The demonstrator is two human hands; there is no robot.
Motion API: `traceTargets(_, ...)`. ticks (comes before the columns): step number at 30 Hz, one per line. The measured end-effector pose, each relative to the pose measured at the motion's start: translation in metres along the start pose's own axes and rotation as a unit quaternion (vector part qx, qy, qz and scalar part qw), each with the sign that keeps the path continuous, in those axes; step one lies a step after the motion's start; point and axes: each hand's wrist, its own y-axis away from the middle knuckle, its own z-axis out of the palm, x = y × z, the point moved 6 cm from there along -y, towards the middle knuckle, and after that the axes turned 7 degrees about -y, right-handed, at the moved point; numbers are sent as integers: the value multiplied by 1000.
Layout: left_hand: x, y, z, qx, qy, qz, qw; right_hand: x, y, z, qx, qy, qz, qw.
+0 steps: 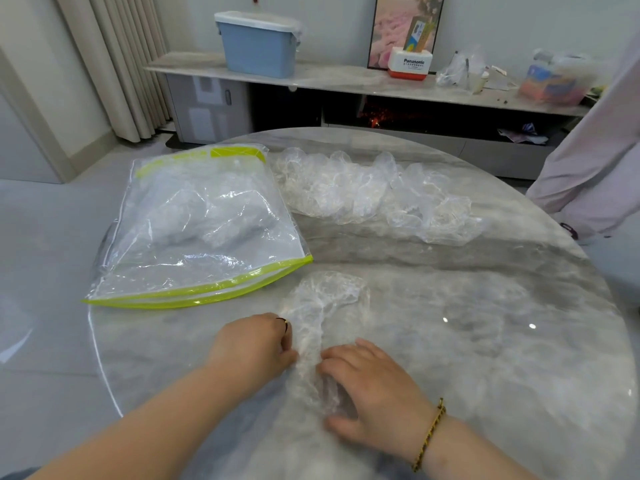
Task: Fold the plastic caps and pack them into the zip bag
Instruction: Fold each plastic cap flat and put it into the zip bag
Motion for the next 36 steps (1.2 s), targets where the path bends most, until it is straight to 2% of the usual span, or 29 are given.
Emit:
traceTargets(1, 4, 0, -5, 44, -11, 51, 998, 1, -2, 0, 20, -20, -1, 1000)
traceTargets(3, 7, 4, -5, 70, 47, 119, 989, 5, -6, 0, 46, -44, 0, 998)
traceTargets(5, 7, 10, 4, 59, 54, 163, 983, 11, -9, 0, 77, -66, 28, 994)
traceTargets(7, 7, 14, 5, 41, 38, 178, 982, 21, -6, -3, 113, -158, 84, 977)
traceTargets(10, 3, 11, 4, 52, 24, 159, 986, 35, -3, -4, 148, -282, 190, 928)
traceTargets(12, 6, 5, 1, 70, 20, 131, 989, 39, -2, -4, 176, -345, 221, 895)
traceTargets(15, 4, -2, 2, 56, 51, 52, 996, 47, 1, 1, 192, -401, 288, 848)
traceTargets(17, 1, -5, 10, 37, 86, 12, 995, 52, 1, 3, 187, -404, 322, 836)
traceTargets(19, -2, -5, 16, 24, 108, -26, 994, 53, 0, 0, 170, -368, 329, 853)
traceTargets(22, -3, -6, 26, 11, 105, -48, 993, 48, -3, -6, 122, -244, 322, 907)
traceTargets(23, -3, -6, 25, 17, 115, -55, 992, 45, -5, -11, 128, -198, 305, 923)
traceTargets(25, 0, -5, 23, 15, 107, -53, 993, 38, -7, -20, 212, -119, 209, 947)
traceTargets(27, 3, -6, 20, 22, 97, -35, 994, 28, -8, -23, 255, -82, 86, 960)
traceTargets(30, 6, -7, 12, 47, 109, 0, 993, 16, -11, -13, 179, -69, -15, 981)
traceTargets(33, 8, -7, 15, 42, 67, 48, 996, 18, -11, -1, 117, -41, -8, 992)
traceTargets(35, 7, -7, 12, 62, 49, 85, 993, 23, -11, 2, 109, -47, 18, 993)
traceTargets(36, 10, -7, 9, 47, 34, 101, 993, 25, -12, 2, 110, -42, 29, 993)
